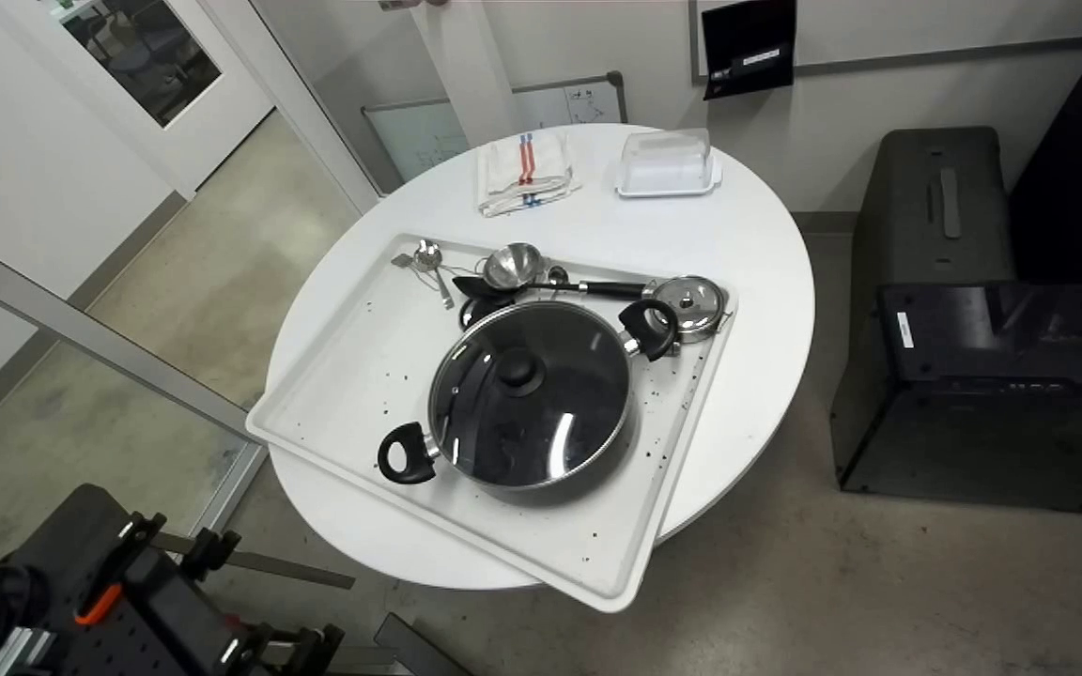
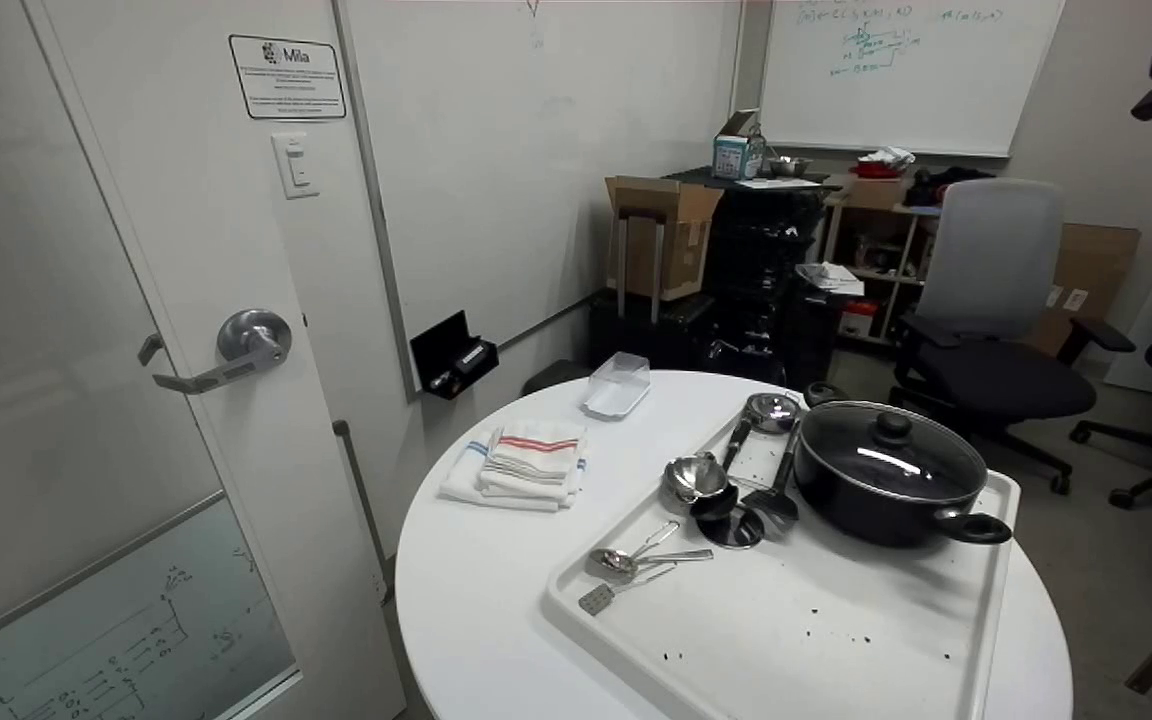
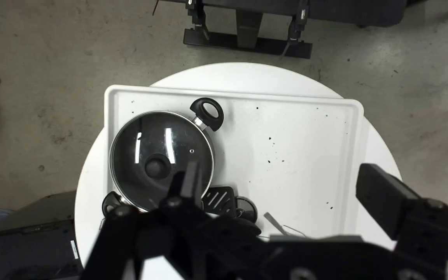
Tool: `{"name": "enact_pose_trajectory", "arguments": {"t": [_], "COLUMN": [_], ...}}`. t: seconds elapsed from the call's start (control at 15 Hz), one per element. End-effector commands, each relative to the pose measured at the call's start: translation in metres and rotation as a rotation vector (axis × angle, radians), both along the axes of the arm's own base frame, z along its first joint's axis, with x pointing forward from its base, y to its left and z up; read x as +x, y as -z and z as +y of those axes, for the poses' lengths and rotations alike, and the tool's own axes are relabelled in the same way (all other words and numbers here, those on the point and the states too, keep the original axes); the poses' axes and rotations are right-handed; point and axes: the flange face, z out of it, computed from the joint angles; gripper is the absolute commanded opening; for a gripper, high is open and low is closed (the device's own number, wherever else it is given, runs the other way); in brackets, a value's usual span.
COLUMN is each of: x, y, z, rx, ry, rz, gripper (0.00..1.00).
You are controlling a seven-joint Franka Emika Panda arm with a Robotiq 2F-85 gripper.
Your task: Take the lid off of the pot
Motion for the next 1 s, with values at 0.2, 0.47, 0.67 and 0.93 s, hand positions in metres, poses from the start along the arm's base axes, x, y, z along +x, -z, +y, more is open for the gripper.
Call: {"name": "enact_pose_trajectory", "arguments": {"t": [0.2,0.47,0.67,0.93], "x": [0.057,0.083,0.101,0.122], "y": [0.047,0.083,0.112,0.149], "z": [-0.039,-0.065,-0.083,-0.104], "rx": [0.053,0.065,0.072,0.077], "ry": [-0.027,-0.036,-0.046,-0.046], "rz": [-0.006,-0.001,-0.018,-0.072], "gripper": [1.0,1.0,1.0,1.0]}}
